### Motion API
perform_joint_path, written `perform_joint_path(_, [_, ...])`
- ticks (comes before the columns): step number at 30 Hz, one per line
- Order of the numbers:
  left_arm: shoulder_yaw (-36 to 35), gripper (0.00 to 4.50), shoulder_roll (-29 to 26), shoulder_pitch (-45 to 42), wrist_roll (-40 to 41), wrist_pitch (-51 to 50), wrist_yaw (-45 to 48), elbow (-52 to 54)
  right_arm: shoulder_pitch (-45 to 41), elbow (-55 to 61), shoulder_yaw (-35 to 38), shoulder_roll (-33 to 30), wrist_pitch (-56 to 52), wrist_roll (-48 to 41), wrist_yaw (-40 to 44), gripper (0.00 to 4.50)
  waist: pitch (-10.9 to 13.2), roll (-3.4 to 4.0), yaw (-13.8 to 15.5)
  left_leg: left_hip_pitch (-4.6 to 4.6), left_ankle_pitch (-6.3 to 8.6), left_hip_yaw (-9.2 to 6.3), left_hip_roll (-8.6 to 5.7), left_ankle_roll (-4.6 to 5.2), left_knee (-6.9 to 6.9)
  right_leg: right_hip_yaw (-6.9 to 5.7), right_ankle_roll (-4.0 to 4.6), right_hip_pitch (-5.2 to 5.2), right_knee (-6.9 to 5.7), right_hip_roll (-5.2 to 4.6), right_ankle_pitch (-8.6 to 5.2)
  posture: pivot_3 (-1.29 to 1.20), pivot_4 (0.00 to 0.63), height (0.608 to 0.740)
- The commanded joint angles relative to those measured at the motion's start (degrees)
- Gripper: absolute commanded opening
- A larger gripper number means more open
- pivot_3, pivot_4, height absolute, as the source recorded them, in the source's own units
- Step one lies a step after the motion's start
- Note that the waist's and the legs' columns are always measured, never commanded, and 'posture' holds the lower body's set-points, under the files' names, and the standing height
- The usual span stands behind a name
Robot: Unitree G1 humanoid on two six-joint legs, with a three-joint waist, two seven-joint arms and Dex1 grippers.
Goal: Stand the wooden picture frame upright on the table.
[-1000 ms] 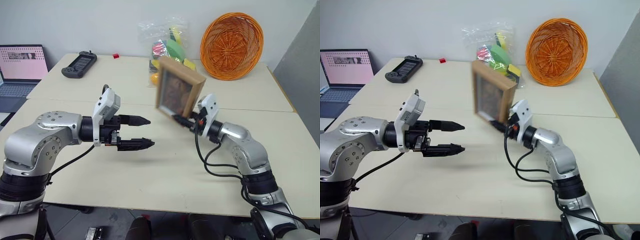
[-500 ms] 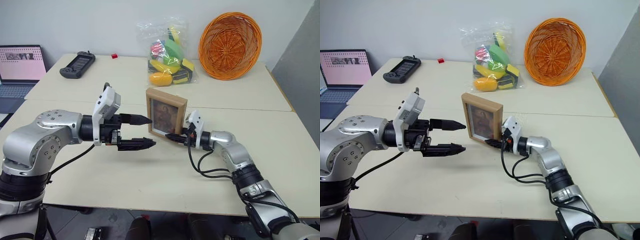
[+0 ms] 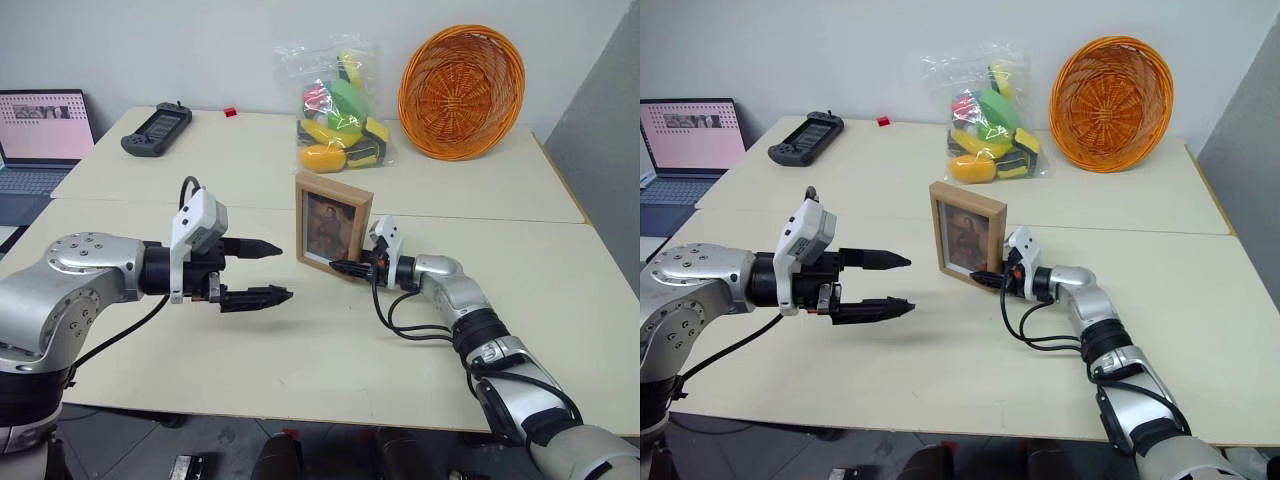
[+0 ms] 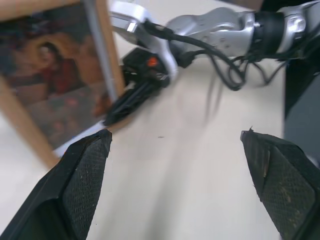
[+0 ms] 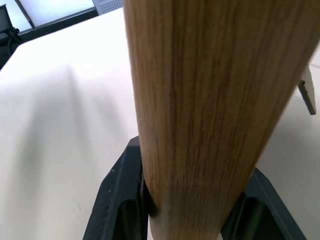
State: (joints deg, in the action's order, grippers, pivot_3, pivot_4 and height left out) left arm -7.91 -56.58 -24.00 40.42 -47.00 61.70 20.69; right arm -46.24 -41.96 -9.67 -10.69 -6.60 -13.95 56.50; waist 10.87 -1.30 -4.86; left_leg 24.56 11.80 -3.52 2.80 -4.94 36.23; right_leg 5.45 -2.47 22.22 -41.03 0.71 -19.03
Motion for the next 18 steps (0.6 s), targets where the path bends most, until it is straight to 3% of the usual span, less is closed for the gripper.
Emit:
perform_joint_path(1, [-3.41, 4.41, -0.8, 1.18, -0.7, 1.83, -1.46, 1.38, -1.58, -0.18, 2.14, -0.48, 1.52, 0.13, 0.99, 1.3, 0.0, 0.0, 0.0, 0.0, 0.0, 0.0, 0.0, 0.0, 0.0, 0.0, 0.0, 0.0, 0.0, 0.0, 0.0, 0.0, 0.15, 0.74])
perform_joint_path(9, [-8.23, 4.41, -1.44, 4.49, 0.62, 0.61, -5.03, 4.21, -1.59, -2.99, 3.25, -0.34, 1.26, 0.76, 0.75, 1.3, 0.0, 0.0, 0.02, -0.01, 0.0, 0.0, 0.0, 0.0, -0.01, 0.0, 0.0, -0.01, 0.0, -0.01, 0.0, 0.0, 0.15, 0.74])
perform_joint_path(17, [-7.51, 4.41, -0.84, 2.99, 1.41, -0.14, -6.45, 4.1, -2.26, -4.54, 3.73, 0.09, 1.46, 1.3, 0.03, 1.3, 0.0, 0.0, 0.01, -0.07, 0.0, 0.01, 0.0, 0.0, -0.01, 0.01, 0.0, -0.06, -0.01, -0.01, 0.0, 0.0, 0.15, 0.74])
perform_joint_path(18, [-7.4, 4.5, -0.77, 2.68, 1.45, -0.15, -6.47, 3.98, -2.37, -4.76, 4.03, 0.17, 1.39, 1.26, -0.4, 2.0, 0.0, 0.0, 0.01, -0.08, 0.0, 0.01, 0.0, 0.0, -0.01, 0.01, 0.0, -0.06, -0.01, -0.01, 0.0, 0.0, 0.15, 0.74])
